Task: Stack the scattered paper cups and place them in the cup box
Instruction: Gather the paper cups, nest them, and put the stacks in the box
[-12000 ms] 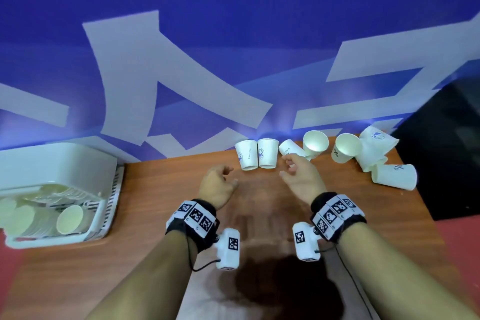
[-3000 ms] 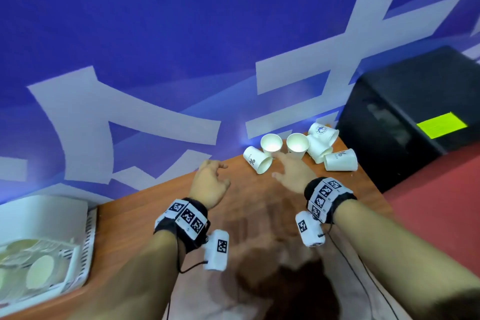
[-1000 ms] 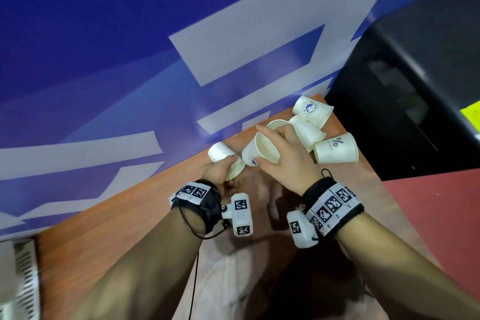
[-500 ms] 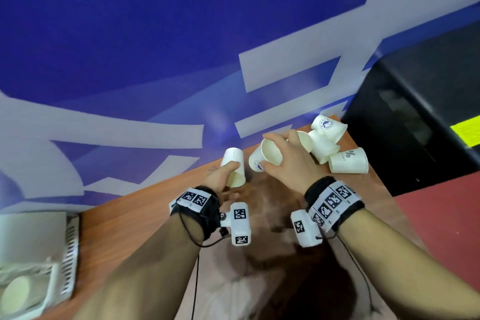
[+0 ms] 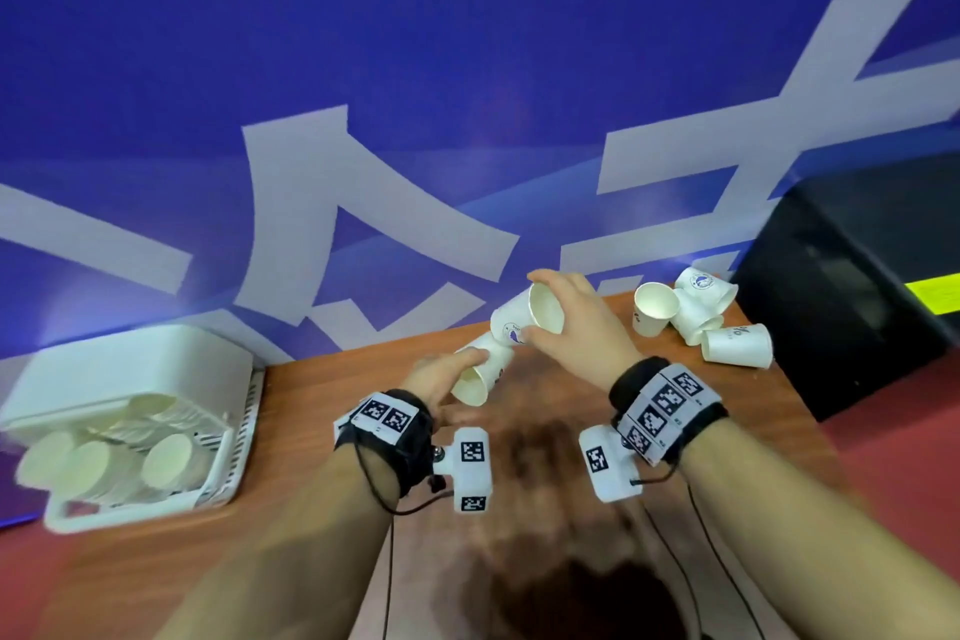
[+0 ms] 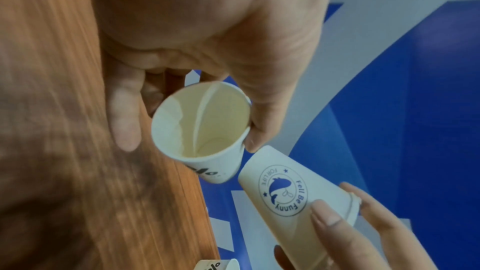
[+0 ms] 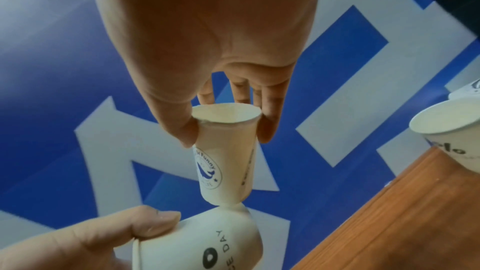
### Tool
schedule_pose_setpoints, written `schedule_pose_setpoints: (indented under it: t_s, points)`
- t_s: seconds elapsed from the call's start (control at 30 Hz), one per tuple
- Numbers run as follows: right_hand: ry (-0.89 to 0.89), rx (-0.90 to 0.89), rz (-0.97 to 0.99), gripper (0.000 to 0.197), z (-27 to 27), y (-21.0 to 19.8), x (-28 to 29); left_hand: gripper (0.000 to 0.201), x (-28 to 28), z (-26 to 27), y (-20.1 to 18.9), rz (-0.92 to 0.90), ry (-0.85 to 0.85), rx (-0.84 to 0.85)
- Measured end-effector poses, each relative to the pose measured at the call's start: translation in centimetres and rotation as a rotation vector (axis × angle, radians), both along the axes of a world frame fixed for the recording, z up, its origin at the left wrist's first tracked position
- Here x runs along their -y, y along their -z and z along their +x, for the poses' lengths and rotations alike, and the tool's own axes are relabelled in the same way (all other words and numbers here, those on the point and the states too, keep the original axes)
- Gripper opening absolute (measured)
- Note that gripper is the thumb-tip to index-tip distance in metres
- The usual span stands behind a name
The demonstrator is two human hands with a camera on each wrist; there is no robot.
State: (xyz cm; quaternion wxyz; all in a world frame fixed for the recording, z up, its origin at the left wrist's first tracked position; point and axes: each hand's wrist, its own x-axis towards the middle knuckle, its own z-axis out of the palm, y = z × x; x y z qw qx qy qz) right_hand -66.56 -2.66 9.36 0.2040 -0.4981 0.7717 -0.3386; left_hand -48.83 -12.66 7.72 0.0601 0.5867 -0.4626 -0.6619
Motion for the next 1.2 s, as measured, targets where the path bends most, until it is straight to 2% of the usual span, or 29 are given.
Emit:
schedule_pose_setpoints:
  t_s: [0.07,0.23,0.43,0.57,0.8,1.07,1.2]
  points:
    - [-0.021,-0.007,-0.009,0.066,2.1,-0.8,0.0,0.041,-0.2,2.0,-0.5,0.005,0.005,-0.018]
    - [-0.057,-0.018,-0.007,0.064,7.6,-2.3,0.8,0.057,0.5,8.1,-1.5,-0.039,-0.069,-0.019]
    - [-0.170,-0.029,0.012,0.061,15.4,-3.6,3.7,0.048,2.5,17.4,-2.5,-0.055,-0.139,-0.064]
    - [-0.270,-0.043,0.040,0.066,21.4,-4.2,6.5,0.052,4.0,24.0,-2.4,-0.065,-0.194,-0.062]
    - [-0.411,-0.074,0.086,0.072,30.4,-4.3,10.8,0.033,6.4,33.9,-2.0,-0.133,-0.294,-0.038]
    - [-0.477,-0.083,0.117,0.073,36.8,-3.4,15.2,0.027,9.8,41.9,-1.6,-0.281,-0.383,-0.039]
    - [-0.483,-0.094,0.098,0.070,38.8,-2.6,17.2,0.033,12.0,44.2,-1.2,-0.369,-0.390,0.017]
